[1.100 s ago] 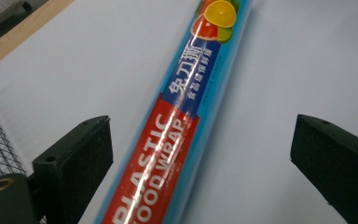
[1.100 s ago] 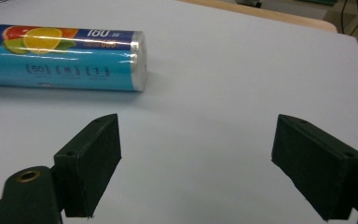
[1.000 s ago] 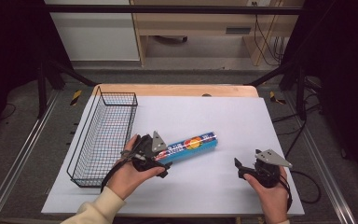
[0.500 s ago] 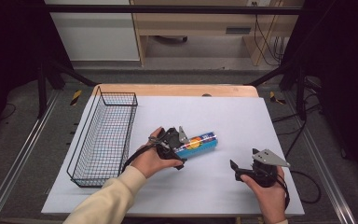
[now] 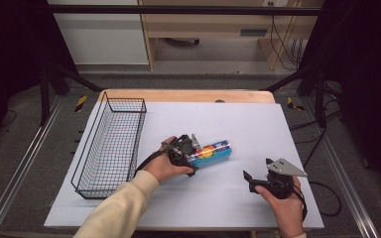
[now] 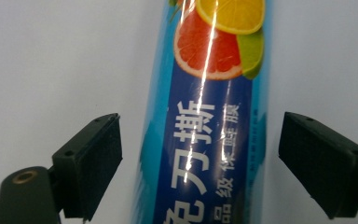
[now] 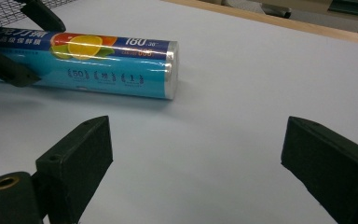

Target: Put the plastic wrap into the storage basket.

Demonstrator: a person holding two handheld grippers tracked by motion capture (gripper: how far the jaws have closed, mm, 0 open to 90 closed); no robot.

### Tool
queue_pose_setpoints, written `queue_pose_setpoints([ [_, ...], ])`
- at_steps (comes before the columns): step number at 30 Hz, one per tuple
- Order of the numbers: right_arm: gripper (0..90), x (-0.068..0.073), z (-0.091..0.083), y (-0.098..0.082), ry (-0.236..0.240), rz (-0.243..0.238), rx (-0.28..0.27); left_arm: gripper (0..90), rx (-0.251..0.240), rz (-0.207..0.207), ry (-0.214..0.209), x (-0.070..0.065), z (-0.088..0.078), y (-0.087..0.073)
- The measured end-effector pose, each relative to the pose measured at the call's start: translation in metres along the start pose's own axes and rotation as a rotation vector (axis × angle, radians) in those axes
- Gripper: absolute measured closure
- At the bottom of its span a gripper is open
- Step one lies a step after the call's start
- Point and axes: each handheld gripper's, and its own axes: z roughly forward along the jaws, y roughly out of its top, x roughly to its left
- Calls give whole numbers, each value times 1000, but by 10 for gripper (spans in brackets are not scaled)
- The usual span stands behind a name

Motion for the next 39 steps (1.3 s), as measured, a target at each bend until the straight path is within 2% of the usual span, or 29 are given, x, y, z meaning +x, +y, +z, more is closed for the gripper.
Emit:
queue_pose_setpoints([
  [7,98,1,1,0,8,1,4,217,28,11,-26,1,6,0],
  [12,101,1,1,0,13,0,6,276,29,7,-38,1,8,0],
  [30,106,2,2,-1,25,-1,13,284,50,-13,-53,4,15,2],
  [35,109,1,3,-2,29,1,18,288,53,-11,-55,4,15,2],
  [39,109,1,3,-1,30,0,18,295,72,6,-46,2,15,4],
])
